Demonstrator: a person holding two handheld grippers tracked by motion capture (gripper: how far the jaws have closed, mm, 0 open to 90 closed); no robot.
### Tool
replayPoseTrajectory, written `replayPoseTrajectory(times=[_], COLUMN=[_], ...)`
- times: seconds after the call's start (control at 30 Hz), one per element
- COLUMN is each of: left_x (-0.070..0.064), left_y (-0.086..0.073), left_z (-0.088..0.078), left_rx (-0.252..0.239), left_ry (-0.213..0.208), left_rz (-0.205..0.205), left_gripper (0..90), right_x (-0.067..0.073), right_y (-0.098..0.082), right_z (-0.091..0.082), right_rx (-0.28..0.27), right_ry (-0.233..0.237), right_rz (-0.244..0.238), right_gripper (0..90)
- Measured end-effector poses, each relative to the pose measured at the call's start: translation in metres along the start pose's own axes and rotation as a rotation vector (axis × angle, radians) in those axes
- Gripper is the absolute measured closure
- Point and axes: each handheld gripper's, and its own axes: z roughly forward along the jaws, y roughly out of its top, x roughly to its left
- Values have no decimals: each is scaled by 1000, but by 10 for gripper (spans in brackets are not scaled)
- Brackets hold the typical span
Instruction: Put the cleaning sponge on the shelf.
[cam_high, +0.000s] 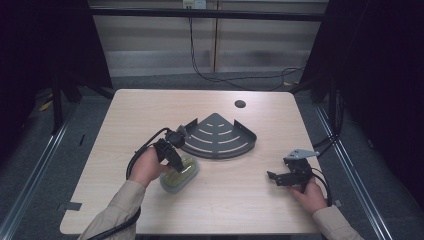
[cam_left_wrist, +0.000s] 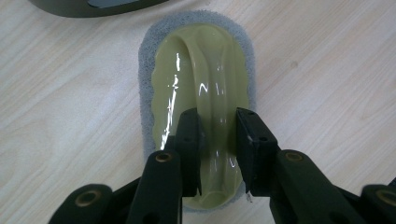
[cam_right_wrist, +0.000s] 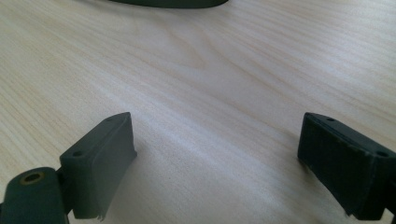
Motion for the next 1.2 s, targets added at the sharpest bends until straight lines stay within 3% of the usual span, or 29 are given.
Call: replayPoseTrajectory(times=[0.53,0.83,1.2], left_x=[10,15,18], left_y=[-2,3,15], left_z=[-30,-38,-51], left_rx=[-32,-10,-27], left_ry=[15,19,15], left_rz=[-23,-25,-25], left_gripper=[719,718,718], right_x=[0,0,0], right_y=[0,0,0], right_z=[0,0,0], right_rx=[0,0,-1], right_ry=[0,0,-1], right_rz=[0,0,2], right_gripper=[104,104,104])
